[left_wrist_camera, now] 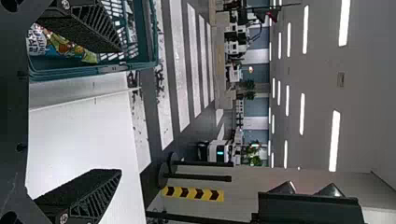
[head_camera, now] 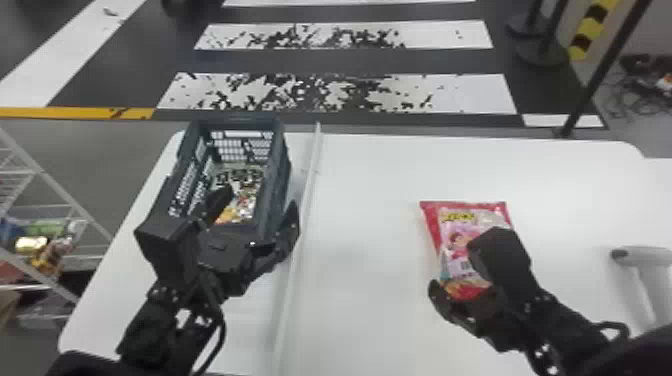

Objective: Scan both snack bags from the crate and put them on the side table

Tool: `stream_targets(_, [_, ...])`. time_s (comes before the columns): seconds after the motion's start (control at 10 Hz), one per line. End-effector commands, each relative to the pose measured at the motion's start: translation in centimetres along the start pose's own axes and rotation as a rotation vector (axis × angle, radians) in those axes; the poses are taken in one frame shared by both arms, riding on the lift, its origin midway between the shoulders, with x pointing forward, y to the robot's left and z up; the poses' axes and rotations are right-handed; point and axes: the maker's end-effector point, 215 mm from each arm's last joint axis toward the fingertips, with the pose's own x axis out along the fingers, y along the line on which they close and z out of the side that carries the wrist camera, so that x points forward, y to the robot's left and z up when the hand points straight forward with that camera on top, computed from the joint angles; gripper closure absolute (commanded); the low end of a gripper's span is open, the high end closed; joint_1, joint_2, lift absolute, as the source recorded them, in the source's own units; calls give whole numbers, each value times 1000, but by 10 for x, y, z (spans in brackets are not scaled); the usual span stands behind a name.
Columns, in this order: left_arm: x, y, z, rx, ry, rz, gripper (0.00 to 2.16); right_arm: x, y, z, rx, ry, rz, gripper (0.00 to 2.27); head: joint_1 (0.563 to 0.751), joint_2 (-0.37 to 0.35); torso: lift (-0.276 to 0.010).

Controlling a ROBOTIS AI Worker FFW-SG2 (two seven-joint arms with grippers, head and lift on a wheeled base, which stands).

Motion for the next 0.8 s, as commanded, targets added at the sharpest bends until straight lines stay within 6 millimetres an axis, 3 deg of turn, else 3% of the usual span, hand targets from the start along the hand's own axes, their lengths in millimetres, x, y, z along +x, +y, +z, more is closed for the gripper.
stream_targets(0.0, [-1, 0, -1, 0, 3, 0, 76, 1, -10, 9, 38, -26, -4, 1453, 695, 96, -87])
stream_targets(0.1, [-1, 0, -1, 0, 3, 0, 76, 3, -13, 13, 63, -30, -4, 2057, 695, 94, -87])
stream_targets(0.3, [-1, -1, -2, -1, 4, -3, 76, 10, -31, 7, 69, -14, -39, 2253, 695, 84, -87])
stream_targets(0.6, [-1, -1, -4, -2, 7, -3, 76, 33, -53, -19, 75, 49, -83, 2253, 695, 50, -87])
stream_targets(0.7, [-1, -1, -5, -3, 8, -3, 76, 43, -56, -19, 70, 32, -83, 2253, 695, 36, -87])
